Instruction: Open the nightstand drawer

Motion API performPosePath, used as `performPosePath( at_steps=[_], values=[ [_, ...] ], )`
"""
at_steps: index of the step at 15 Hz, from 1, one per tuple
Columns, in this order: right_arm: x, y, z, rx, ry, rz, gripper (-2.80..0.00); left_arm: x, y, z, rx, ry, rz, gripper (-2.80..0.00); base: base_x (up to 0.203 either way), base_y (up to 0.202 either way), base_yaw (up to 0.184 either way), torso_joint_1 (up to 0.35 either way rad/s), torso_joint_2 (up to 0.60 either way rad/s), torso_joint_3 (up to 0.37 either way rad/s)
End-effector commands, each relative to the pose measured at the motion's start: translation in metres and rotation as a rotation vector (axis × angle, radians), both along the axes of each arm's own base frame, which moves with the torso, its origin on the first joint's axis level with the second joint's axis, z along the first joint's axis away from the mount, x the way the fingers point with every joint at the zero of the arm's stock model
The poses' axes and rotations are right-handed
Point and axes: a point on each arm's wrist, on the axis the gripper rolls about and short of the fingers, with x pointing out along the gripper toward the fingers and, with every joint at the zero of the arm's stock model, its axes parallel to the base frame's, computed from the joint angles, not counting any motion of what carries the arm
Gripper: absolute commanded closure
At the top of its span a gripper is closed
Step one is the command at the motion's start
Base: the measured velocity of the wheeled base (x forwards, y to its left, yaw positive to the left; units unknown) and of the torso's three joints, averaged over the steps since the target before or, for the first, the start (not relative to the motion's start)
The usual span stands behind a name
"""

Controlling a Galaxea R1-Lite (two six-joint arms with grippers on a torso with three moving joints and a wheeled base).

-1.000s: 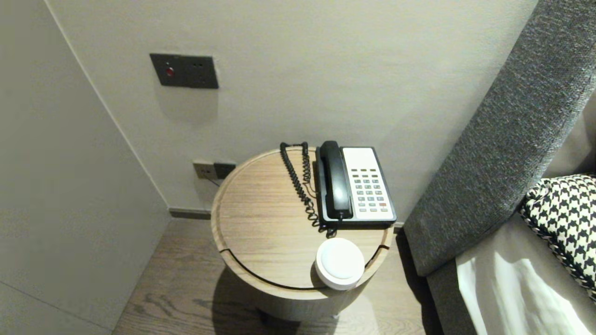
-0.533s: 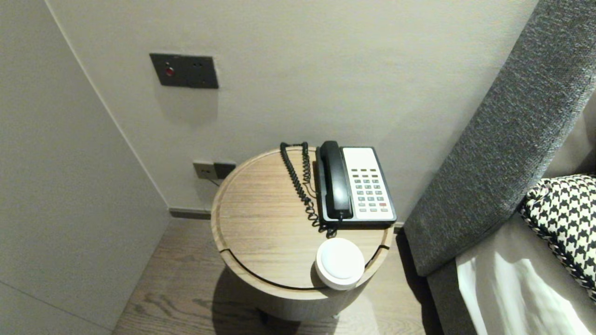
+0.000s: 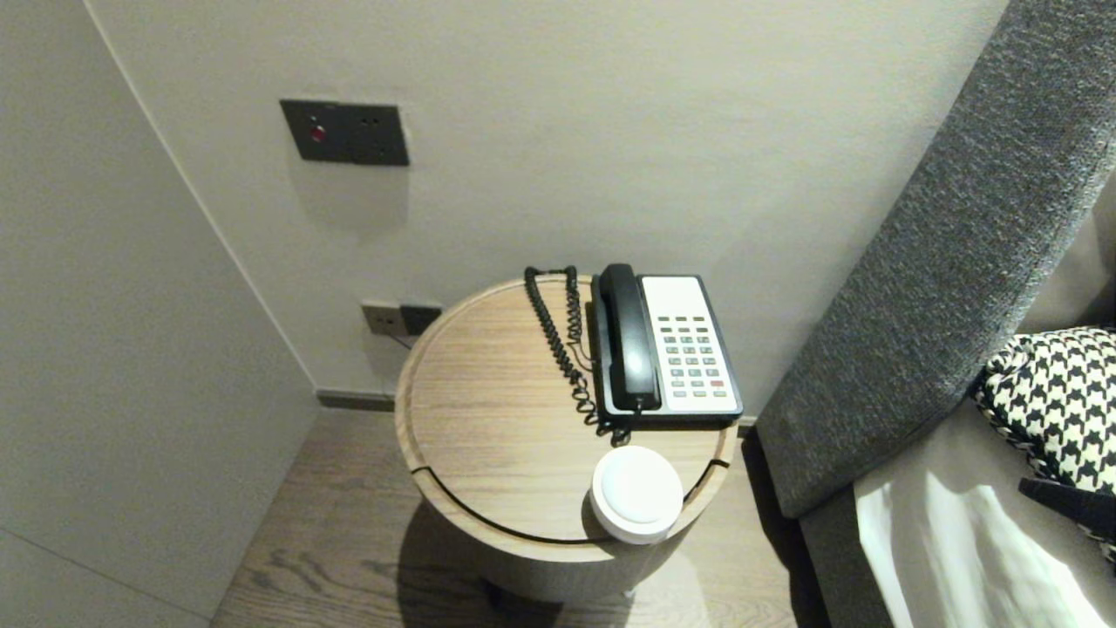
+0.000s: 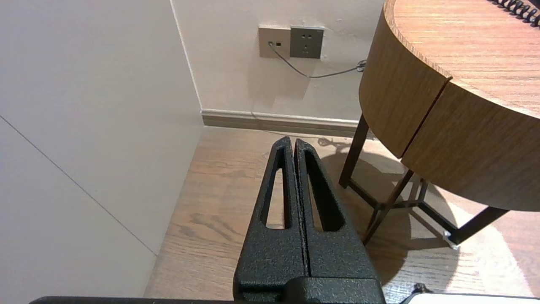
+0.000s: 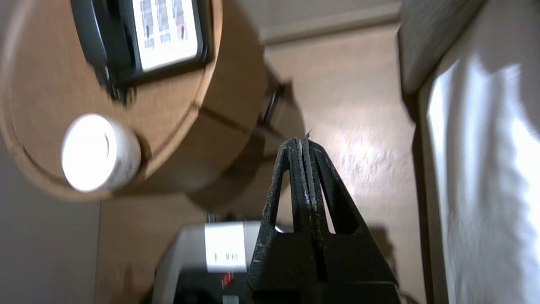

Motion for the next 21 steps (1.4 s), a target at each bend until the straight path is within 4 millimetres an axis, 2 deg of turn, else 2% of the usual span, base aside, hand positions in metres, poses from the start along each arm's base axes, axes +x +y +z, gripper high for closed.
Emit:
performPosePath(
  at_steps=[1,5,9,15,18,21],
  values=[
    [0.019,0.011,-0.008,-0.017,0.095,0.042,0.0,0.0,0.0,0.0,0.0,-0.002,0.002,0.0,0.0,0.0,0.0,0.0,0.0,0.0],
    [0.038,0.037,-0.018,-0.058,0.183,0.032,0.0,0.0,0.0,0.0,0.0,-0.002,0.002,0.0,0.0,0.0,0.0,0.0,0.0,0.0],
    [0.051,0.047,-0.022,-0.093,0.236,0.021,0.0,0.0,0.0,0.0,0.0,-0.002,0.002,0.0,0.0,0.0,0.0,0.0,0.0,0.0],
    [0.076,0.076,-0.026,-0.114,0.303,0.136,0.0,0.0,0.0,0.0,0.0,-0.002,0.002,0.0,0.0,0.0,0.0,0.0,0.0,0.0],
    [0.094,0.09,-0.036,-0.108,0.368,0.186,0.0,0.0,0.0,0.0,0.0,-0.002,0.002,0.0,0.0,0.0,0.0,0.0,0.0,0.0],
    [0.114,0.111,-0.041,-0.083,0.31,0.226,0.0,0.0,0.0,0.0,0.0,-0.002,0.002,0.0,0.0,0.0,0.0,0.0,0.0,0.0]
  ],
)
